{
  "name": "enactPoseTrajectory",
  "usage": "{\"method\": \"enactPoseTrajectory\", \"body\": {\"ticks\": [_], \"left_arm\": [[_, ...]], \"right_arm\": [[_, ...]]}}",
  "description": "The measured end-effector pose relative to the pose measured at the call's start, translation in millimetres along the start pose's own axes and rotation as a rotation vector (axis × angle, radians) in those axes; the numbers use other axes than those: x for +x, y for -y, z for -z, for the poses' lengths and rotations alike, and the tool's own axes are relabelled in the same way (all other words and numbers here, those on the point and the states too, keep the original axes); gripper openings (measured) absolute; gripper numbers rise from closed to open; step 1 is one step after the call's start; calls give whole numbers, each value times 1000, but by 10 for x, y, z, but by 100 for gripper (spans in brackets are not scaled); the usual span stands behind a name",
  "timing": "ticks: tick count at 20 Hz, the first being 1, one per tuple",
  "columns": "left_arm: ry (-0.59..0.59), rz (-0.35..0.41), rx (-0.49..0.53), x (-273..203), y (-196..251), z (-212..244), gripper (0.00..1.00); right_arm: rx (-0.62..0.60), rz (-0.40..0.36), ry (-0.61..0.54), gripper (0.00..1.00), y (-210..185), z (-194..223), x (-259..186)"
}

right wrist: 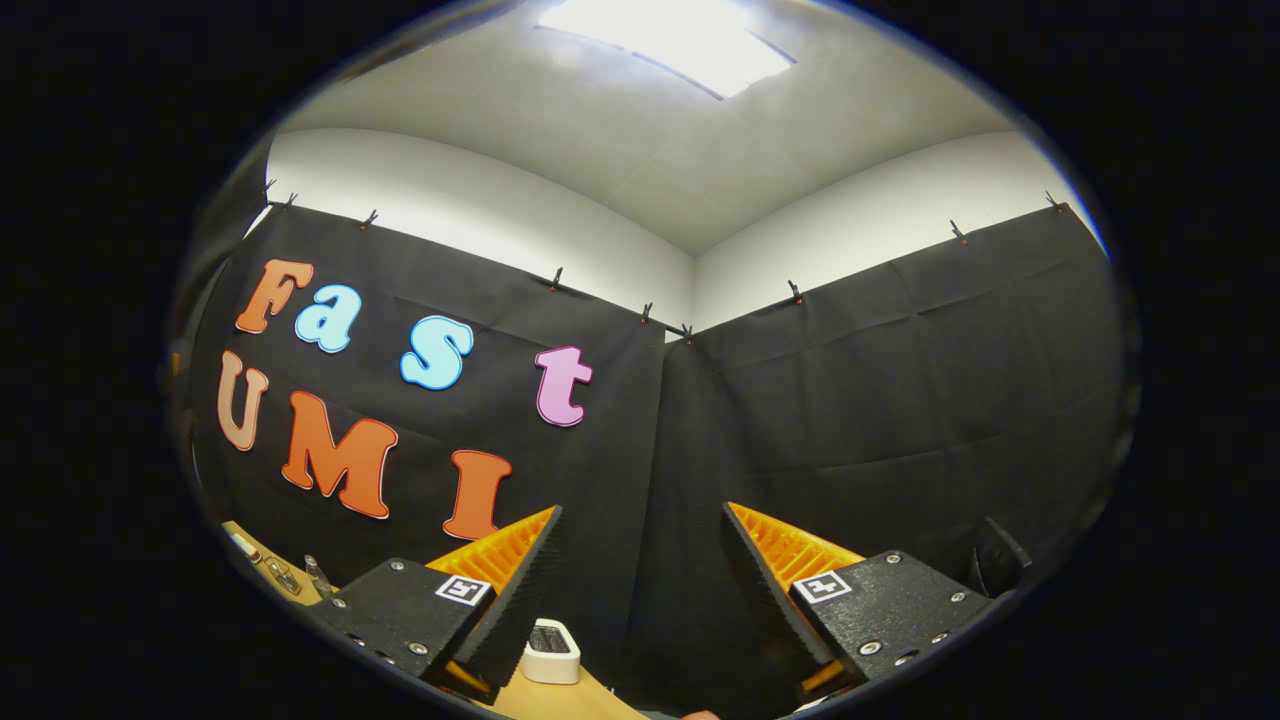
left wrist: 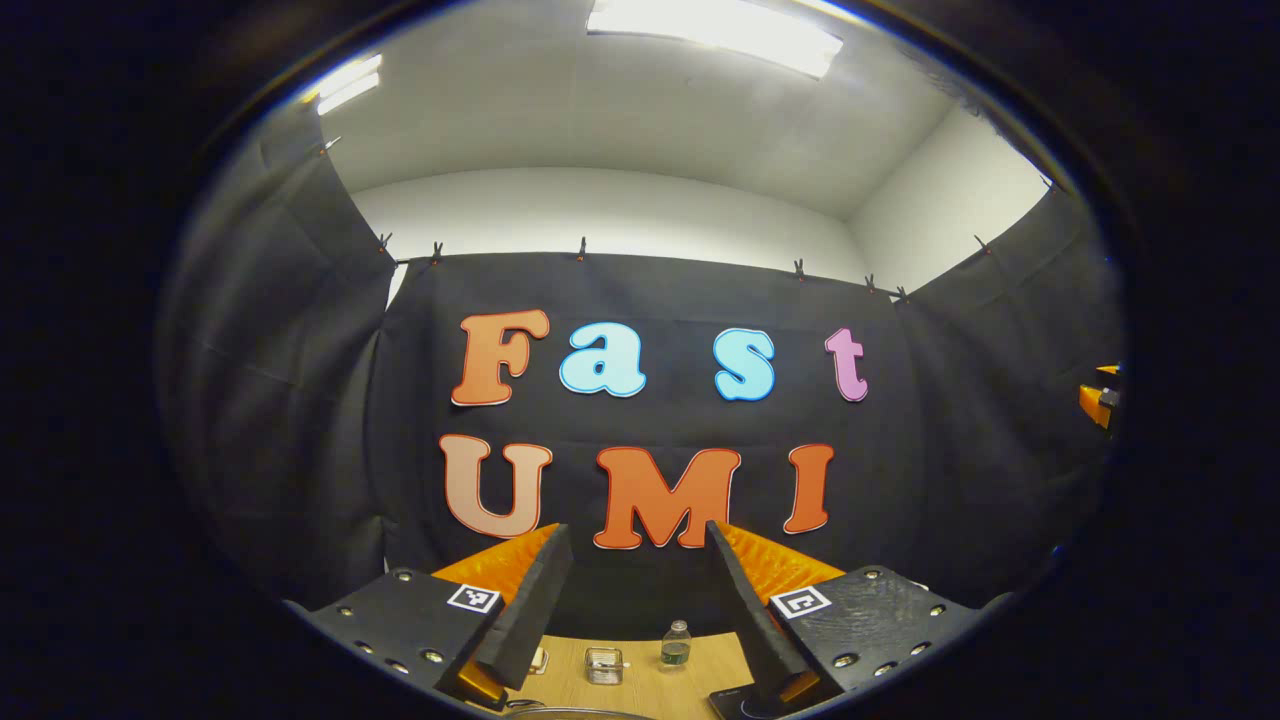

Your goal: First push the handle of the pot to place it horizontally, then grasp the pot with both hands and set it on the induction cooktop.

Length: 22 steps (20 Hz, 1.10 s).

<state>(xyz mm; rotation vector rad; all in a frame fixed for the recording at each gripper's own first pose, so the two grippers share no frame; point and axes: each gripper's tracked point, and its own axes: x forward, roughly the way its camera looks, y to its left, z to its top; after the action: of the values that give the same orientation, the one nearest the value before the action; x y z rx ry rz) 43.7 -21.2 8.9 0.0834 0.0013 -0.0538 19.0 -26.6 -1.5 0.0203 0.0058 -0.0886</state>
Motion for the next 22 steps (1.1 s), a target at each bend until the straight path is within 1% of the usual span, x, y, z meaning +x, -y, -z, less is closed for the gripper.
{"method": "enactPoseTrajectory", "body": {"ticks": [3, 4, 5, 7, 8, 10, 12, 14, 15, 17, 18, 21, 22], "left_arm": [[-31, 30, -17, -31, 100, 132, 80], [-47, 42, -24, -42, 125, 189, 83], [-70, 51, -26, -43, 160, 271, 80], [-134, 99, -19, -71, 273, 503, 84], [-175, 120, -16, -87, 334, 649, 67], [-258, 188, -10, -171, 511, 912, 48], [-318, 247, 15, -254, 671, 1141, 17], [-363, 303, 32, -350, 838, 1346, 6], [-388, 315, 20, -373, 887, 1461, 5], [-491, 350, -29, -505, 993, 1788, 3], [-552, 355, -34, -561, 1006, 1961, 3], [-771, 391, -43, -940, 1062, 2533, 3], [-849, 385, -52, -1088, 1033, 2716, 3]], "right_arm": [[-8, -14, -2, 94, -78, 20, -4], [-10, -22, -2, 96, -114, 18, -11], [-13, -27, -3, 94, -144, 37, -5], [-14, -27, -15, 94, -166, 99, -8], [-12, -25, -25, 94, -169, 135, -16], [-7, -25, -43, 94, -171, 206, -28], [-1, -22, -49, 94, -150, 235, -41], [-2, -14, -53, 94, -115, 273, -58], [-1, -9, -55, 94, -87, 289, -58], [3, -3, -67, 95, -68, 345, -82], [2, -2, -72, 95, -61, 367, -108], [-9, 14, -83, 94, 8, 426, -147], [-9, 19, -87, 94, 25, 436, -152]]}}
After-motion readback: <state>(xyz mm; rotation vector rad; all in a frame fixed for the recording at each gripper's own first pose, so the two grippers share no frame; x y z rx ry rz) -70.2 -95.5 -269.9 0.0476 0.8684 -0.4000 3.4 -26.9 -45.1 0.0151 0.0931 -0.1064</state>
